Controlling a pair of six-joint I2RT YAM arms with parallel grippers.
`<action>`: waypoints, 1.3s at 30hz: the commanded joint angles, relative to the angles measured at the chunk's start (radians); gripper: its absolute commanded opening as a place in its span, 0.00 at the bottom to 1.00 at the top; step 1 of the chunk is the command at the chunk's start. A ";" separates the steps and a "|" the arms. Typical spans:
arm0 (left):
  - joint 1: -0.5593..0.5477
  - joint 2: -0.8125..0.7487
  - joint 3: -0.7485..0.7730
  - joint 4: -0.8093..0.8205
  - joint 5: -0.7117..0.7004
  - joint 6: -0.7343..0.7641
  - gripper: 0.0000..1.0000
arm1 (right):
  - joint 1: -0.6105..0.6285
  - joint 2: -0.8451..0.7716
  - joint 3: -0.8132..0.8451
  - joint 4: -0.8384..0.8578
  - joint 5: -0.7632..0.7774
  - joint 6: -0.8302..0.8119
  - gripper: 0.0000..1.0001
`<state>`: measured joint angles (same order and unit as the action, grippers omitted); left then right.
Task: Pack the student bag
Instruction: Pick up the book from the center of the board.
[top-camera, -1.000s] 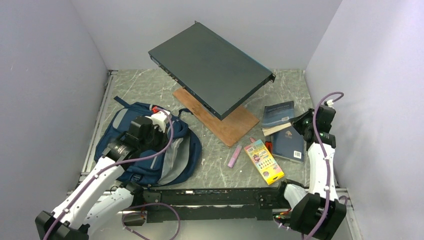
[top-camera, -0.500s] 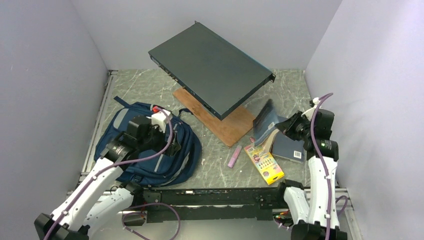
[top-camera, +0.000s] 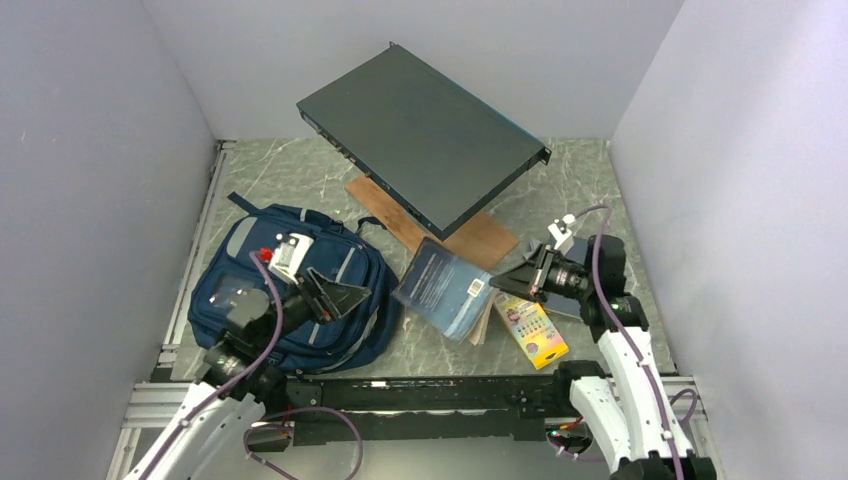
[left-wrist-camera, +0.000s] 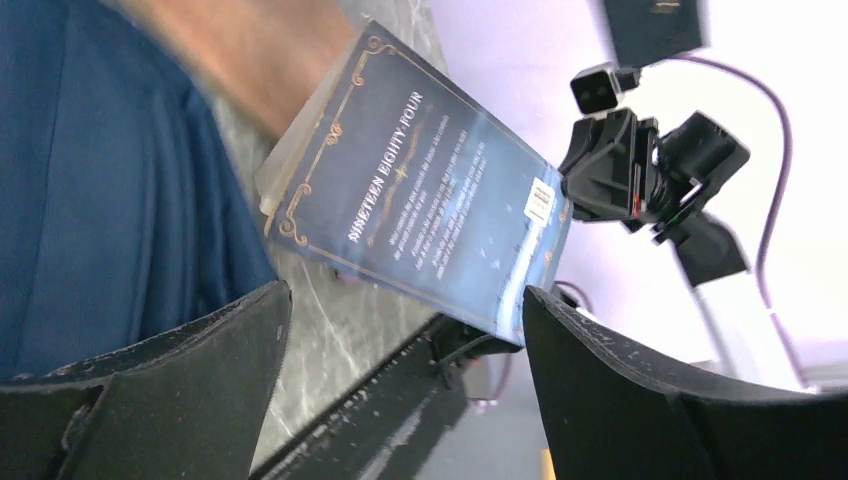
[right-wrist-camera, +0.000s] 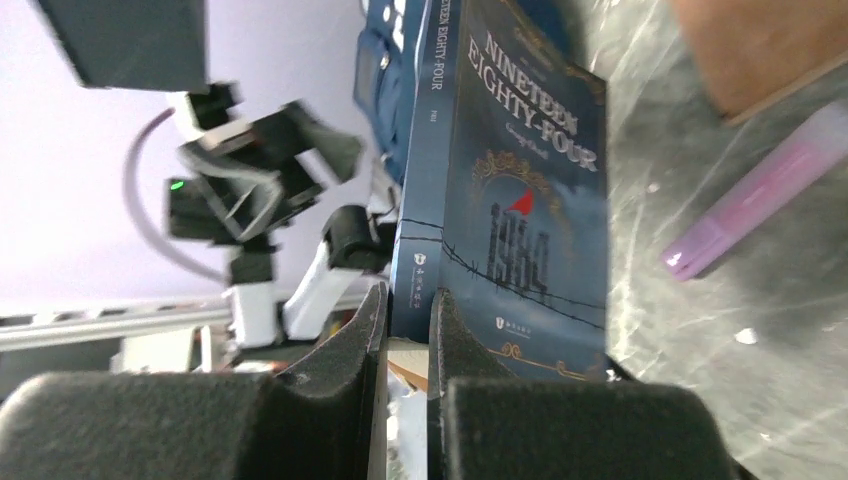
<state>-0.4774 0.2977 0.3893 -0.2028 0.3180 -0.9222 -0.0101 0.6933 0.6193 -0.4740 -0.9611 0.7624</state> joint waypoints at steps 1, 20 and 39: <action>-0.009 -0.068 -0.200 0.350 0.041 -0.477 0.91 | 0.100 -0.002 -0.113 0.444 -0.178 0.368 0.00; -0.060 0.074 0.347 -0.215 -0.081 0.257 1.00 | 0.288 -0.076 -0.058 0.812 -0.088 0.733 0.00; -0.031 0.408 0.463 -0.100 0.681 0.623 1.00 | 0.317 0.016 0.126 0.868 -0.284 0.637 0.00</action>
<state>-0.5243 0.6914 0.8230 -0.4221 0.7918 -0.3557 0.2981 0.7128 0.6590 0.2607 -1.2098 1.3941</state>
